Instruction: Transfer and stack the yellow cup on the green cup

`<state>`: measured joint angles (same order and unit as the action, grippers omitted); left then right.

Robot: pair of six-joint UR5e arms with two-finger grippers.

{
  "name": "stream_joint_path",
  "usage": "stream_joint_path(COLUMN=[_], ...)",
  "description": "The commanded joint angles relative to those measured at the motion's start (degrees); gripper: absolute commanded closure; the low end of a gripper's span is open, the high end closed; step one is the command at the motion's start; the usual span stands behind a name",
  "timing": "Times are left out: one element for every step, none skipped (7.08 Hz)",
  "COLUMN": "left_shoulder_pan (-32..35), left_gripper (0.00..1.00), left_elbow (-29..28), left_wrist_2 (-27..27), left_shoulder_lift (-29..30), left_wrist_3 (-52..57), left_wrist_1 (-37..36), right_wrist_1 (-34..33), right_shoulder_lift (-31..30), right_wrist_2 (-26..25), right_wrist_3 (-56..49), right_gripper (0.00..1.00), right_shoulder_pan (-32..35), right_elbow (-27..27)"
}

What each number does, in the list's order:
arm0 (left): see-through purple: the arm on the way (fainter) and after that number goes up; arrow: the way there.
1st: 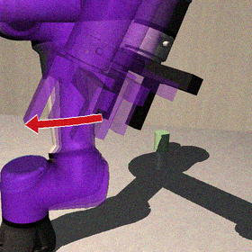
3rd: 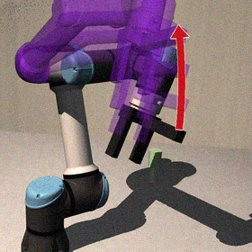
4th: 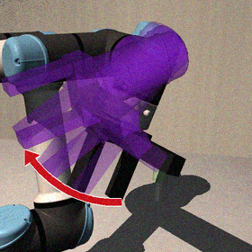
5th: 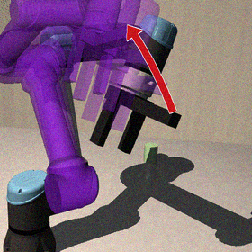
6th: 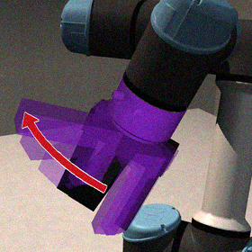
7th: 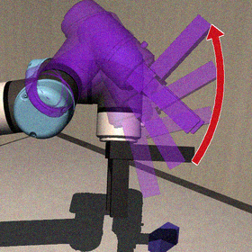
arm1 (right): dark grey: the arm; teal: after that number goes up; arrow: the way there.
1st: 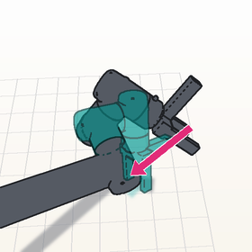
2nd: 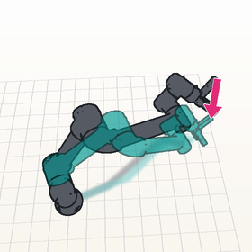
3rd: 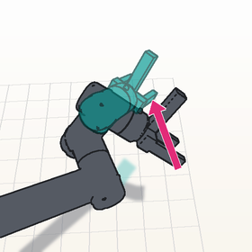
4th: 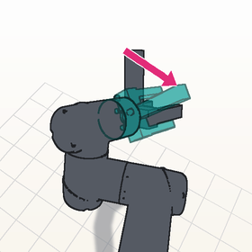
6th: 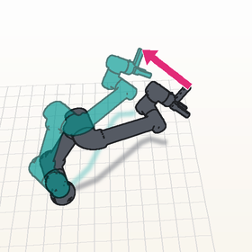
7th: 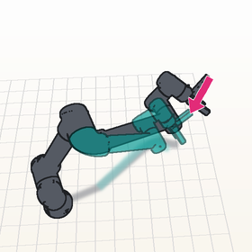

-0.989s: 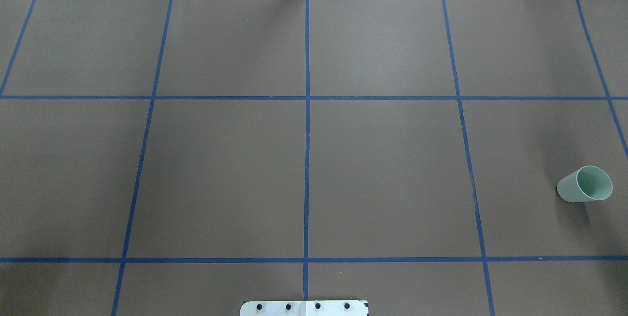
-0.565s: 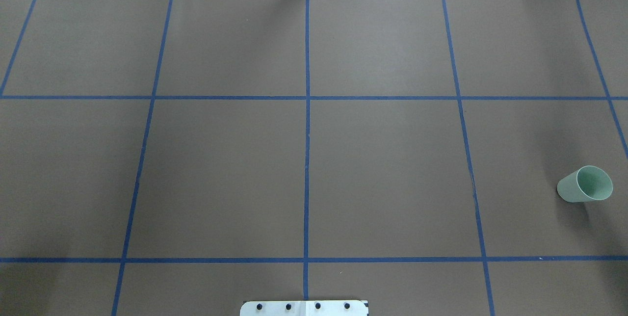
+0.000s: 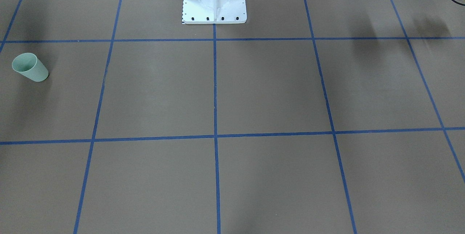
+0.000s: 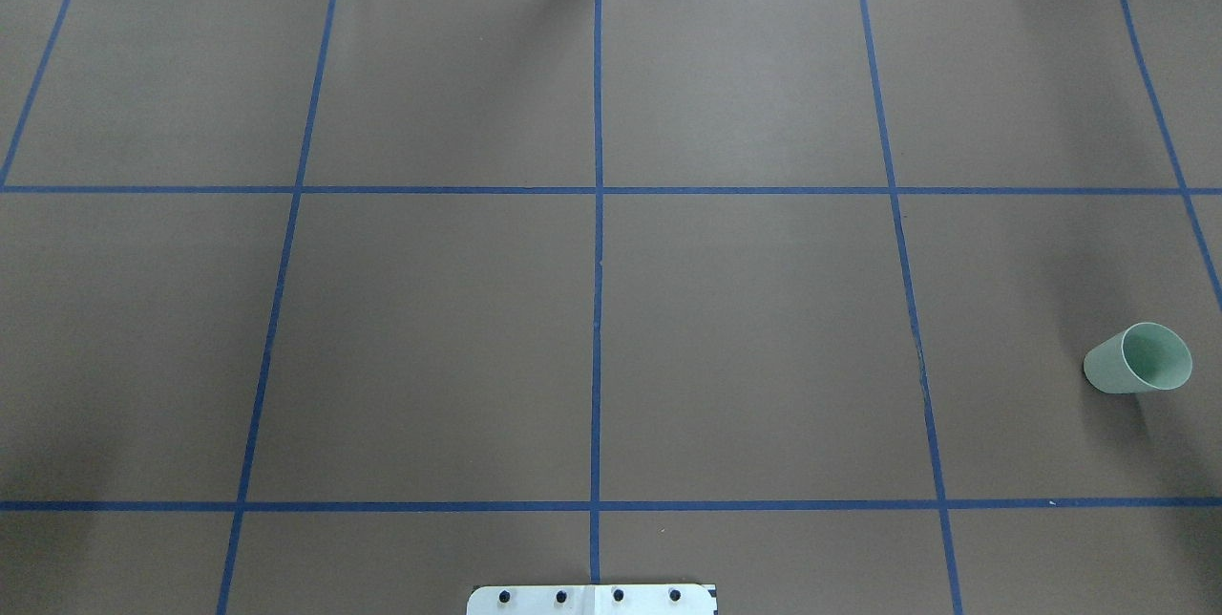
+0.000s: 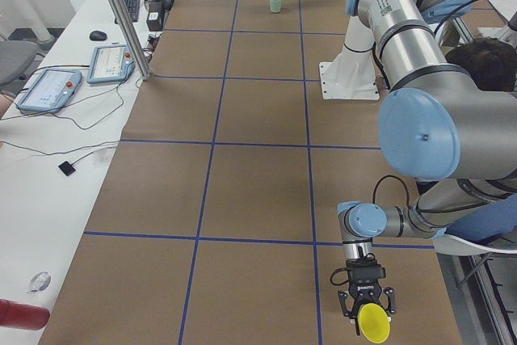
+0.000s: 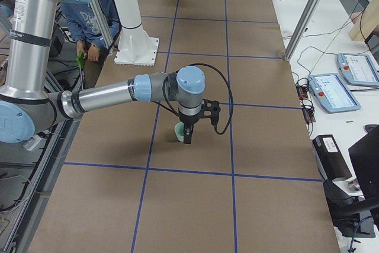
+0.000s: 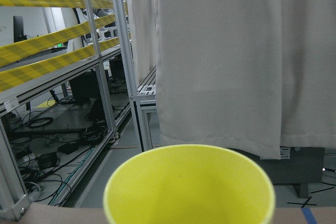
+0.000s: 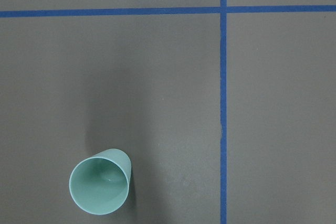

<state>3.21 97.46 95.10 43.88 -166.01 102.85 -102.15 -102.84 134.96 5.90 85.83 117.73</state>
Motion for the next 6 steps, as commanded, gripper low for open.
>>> stream_joint_path(left_shoulder_pan=[10.01,15.19,20.72,29.92,39.93,42.81], left_gripper=[0.64,0.64,0.64,0.63,0.59,0.6], left_elbow=[0.1,0.1,0.1,0.19,-0.33,-1.56], left_wrist_2=[-7.61,-9.04,-13.23,-20.93,-31.28,-35.3], left_shoulder_lift=[1.29,4.08,5.15,10.3,18.01,24.61], left_wrist_3=[16.88,24.09,32.16,42.34,55.23,62.84], left_wrist_1=[0.07,-0.37,-0.29,-0.11,0.15,1.63], right_wrist_1=[0.02,0.02,0.02,0.02,0.37,0.54], right_shoulder_lift=[0.36,0.62,1.58,1.94,2.21,2.9], right_wrist_2=[0.04,-0.05,-0.05,-0.05,-0.13,-0.14], right_wrist_3=[0.16,0.42,0.51,0.51,0.51,0.42], right_gripper=[0.0,0.0,0.0,0.0,0.0,0.0], right_shoulder_pan=[-0.57,-1.01,-1.19,-1.28,-1.28,-1.28], right_elbow=[-0.13,-0.13,-0.22,-0.22,-0.13,-0.13])
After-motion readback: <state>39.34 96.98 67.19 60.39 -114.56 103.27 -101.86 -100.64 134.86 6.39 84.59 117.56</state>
